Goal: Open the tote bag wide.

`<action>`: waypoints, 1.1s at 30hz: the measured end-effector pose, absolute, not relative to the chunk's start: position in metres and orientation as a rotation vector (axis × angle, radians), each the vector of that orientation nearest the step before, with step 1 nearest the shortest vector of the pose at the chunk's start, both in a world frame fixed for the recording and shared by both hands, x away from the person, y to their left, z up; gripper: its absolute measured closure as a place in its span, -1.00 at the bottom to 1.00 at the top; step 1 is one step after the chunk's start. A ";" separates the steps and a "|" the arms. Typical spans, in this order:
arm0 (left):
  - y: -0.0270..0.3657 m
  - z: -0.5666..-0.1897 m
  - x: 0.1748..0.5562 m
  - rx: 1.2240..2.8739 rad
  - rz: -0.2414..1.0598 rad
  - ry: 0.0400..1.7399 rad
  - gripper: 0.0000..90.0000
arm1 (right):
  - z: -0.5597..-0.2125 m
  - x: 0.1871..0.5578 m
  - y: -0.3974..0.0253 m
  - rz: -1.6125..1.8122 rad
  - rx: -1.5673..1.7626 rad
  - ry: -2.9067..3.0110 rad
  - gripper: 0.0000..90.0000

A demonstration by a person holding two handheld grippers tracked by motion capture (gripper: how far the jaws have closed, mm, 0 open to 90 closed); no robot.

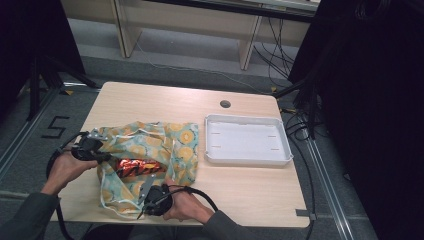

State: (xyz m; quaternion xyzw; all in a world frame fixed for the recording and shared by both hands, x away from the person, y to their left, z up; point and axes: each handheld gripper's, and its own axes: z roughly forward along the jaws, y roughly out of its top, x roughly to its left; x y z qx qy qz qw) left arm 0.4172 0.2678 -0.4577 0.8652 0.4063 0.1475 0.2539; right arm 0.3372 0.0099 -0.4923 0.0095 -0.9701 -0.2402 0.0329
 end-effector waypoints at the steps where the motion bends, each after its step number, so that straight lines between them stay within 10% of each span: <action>1: 0.266 -0.457 0.416 2.334 0.412 1.109 0.99 | -0.490 0.338 0.009 -0.759 0.011 -2.978 1.00; 8: 0.261 -0.449 0.411 2.314 0.412 1.069 0.87 | -0.449 0.352 -0.012 -0.991 -0.160 -2.943 0.46; 18: 0.258 -0.421 0.386 2.255 0.462 1.037 0.36 | -0.442 0.387 -0.034 -1.055 -0.471 -3.056 0.36; 33: 0.242 -0.441 0.362 2.263 0.359 1.019 0.21 | -0.449 0.392 -0.038 -1.029 -0.491 -3.084 0.31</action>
